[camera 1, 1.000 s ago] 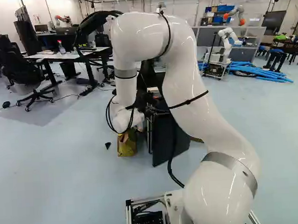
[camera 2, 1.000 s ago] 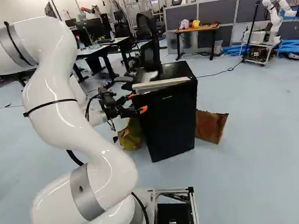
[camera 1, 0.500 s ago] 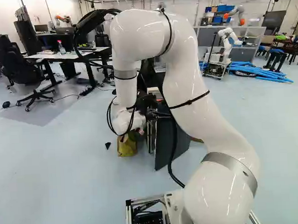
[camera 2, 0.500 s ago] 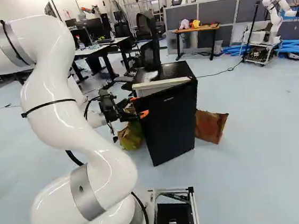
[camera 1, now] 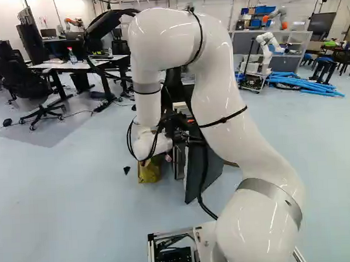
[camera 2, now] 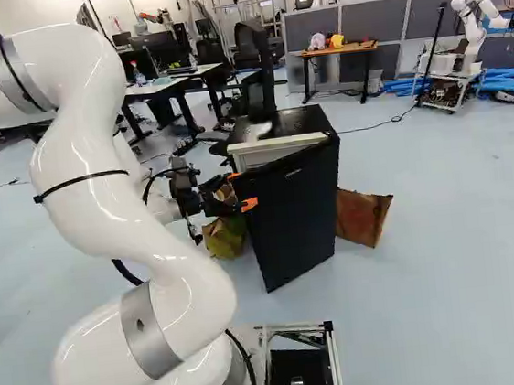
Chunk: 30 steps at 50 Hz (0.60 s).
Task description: Grab a drink from the fridge
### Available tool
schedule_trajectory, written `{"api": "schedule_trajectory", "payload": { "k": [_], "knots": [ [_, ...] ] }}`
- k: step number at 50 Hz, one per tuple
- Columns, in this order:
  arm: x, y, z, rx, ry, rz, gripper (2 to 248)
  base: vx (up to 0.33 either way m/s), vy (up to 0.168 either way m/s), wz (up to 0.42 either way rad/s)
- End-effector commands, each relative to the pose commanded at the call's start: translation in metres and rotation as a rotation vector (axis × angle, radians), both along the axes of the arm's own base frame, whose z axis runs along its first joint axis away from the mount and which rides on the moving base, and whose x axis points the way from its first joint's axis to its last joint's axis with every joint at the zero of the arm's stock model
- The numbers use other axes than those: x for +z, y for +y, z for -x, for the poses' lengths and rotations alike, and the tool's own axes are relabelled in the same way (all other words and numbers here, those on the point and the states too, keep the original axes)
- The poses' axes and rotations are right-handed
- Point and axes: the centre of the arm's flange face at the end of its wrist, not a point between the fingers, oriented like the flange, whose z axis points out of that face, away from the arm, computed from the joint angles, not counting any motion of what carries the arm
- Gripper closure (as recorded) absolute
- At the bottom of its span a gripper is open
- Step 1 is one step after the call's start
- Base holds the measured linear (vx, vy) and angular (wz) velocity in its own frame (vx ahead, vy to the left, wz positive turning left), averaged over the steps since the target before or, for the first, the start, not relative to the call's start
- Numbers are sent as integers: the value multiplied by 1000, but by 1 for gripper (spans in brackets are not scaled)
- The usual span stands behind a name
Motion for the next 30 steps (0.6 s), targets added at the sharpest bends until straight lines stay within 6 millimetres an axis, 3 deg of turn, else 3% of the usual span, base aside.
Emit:
{"api": "schedule_trajectory", "payload": {
  "k": [30],
  "knots": [
    [-3,-12,28,-141,31,16,3,0,0,0]
  ]
}}
